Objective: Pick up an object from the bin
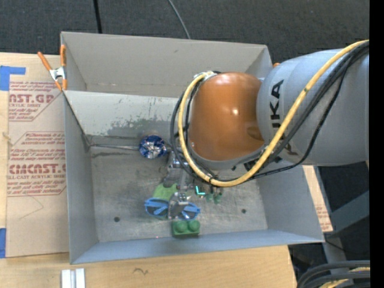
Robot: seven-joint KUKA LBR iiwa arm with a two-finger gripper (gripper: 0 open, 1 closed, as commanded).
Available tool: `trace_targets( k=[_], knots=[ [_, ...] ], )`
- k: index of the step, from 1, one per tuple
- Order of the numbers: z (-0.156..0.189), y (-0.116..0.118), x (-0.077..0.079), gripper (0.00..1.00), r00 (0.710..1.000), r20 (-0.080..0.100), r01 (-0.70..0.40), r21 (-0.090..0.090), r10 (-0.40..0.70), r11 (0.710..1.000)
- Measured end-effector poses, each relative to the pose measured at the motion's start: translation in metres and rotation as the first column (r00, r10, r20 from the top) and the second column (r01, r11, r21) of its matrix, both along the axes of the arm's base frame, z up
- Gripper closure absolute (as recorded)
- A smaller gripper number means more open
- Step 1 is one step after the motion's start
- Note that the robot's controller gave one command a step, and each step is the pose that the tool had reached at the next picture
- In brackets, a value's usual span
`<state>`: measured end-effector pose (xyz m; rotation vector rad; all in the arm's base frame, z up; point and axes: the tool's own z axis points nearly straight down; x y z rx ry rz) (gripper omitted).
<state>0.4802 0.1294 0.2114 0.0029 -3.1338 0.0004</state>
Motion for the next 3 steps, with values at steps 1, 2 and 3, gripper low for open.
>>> trace_targets(
  k=[1, 2, 3],
  knots=[
    [-0.071, -0.003, 0.021, 0.00, 1.000, 0.014, -0.021, 0.004, 0.021, 1.000],
    [-0.074, -0.001, 0.022, 0.00, 1.000, 0.019, -0.003, 0.002, 0.003, 1.000],
    [-0.075, 0.010, 0.024, 0.00, 1.000, 0.021, -0.010, -0.003, 0.010, 1.000]
  ],
)
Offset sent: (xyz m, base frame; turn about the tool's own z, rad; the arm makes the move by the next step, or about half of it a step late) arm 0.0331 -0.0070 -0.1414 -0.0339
